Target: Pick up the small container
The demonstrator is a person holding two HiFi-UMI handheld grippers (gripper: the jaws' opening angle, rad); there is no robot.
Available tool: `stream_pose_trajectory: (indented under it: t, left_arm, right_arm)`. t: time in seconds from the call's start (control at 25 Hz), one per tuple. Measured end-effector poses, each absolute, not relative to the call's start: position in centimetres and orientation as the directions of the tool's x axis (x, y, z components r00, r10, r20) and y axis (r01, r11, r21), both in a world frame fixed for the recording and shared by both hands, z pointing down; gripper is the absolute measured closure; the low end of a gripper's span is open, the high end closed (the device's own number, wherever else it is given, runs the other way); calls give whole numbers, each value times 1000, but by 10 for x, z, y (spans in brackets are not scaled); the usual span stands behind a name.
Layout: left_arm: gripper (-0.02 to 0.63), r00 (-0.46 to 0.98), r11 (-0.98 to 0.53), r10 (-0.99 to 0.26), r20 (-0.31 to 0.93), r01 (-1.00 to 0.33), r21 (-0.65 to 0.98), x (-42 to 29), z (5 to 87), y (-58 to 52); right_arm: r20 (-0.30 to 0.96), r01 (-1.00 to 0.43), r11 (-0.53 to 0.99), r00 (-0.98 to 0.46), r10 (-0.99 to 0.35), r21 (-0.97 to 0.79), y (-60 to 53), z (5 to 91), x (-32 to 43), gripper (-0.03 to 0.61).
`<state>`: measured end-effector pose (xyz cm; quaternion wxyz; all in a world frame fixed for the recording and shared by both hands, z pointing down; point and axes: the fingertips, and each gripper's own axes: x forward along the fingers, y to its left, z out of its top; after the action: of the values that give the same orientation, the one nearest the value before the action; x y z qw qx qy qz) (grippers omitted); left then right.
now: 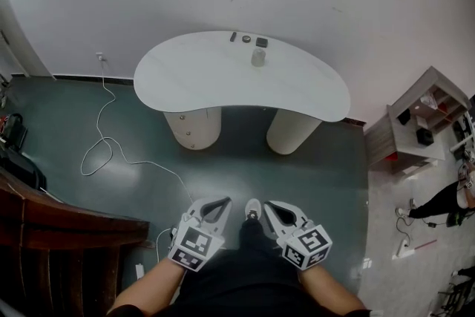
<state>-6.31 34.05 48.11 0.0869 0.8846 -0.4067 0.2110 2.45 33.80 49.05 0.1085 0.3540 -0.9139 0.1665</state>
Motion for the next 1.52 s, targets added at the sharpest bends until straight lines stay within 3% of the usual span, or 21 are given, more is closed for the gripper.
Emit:
stream_pose_trajectory:
  t: [0.72,1.28,1.52]
  left_arm:
    - [598,502,-574,-746,438,-818,-40,-22,453,114]
    - [598,438,-529,-742,508,-848,-41,-13,470,56]
    - [598,453,-534,-760,466,-844,-49,-10,468,17]
  right_arm:
    - [283,-617,763,-780,-559,-194,108,467,74,581]
    - [309,-559,777,-823,-476,-291,39,495,82,581]
    - [313,-591,759,-801,-510,-275,12,493,89,581]
